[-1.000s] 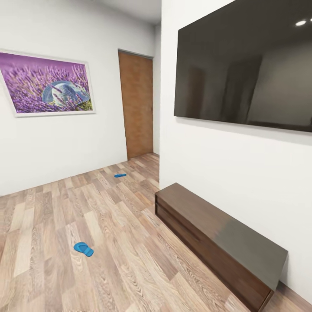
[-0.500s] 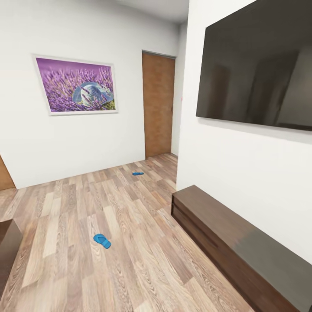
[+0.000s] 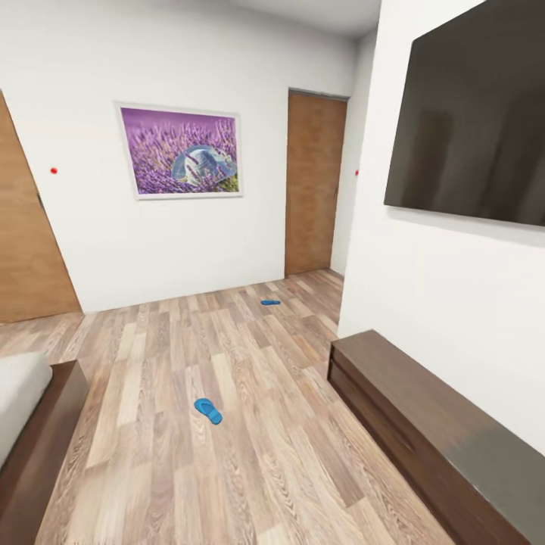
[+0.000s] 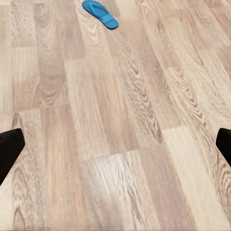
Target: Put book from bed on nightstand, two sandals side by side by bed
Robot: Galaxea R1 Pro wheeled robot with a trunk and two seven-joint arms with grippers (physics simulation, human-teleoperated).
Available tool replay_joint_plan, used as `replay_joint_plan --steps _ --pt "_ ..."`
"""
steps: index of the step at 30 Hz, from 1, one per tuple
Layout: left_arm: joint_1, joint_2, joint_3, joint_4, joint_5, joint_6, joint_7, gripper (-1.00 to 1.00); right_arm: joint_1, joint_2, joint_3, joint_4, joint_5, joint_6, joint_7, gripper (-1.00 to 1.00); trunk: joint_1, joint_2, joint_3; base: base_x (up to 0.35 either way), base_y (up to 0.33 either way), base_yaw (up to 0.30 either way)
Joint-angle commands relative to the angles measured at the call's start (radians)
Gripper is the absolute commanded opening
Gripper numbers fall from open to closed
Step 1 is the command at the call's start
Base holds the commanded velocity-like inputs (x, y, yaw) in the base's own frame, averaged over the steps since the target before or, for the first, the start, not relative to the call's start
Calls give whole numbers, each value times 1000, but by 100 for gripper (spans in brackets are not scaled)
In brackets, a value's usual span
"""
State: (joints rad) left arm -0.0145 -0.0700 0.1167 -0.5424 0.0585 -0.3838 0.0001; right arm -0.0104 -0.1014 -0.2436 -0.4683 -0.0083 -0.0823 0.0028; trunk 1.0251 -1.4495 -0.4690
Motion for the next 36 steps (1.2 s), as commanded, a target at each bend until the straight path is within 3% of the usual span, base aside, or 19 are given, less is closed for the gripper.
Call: replay_joint_plan --steps 1,36 --pt "-1 -1 1 1 6 -3 -2 100 0 0 -2 0 -1 -3 0 100 0 -1 -1 0 0 293" --pt "-1 -1 1 1 6 -3 -2 100 0 -1 1 0 -1 -3 1 100 0 -1 -1 0 0 293"
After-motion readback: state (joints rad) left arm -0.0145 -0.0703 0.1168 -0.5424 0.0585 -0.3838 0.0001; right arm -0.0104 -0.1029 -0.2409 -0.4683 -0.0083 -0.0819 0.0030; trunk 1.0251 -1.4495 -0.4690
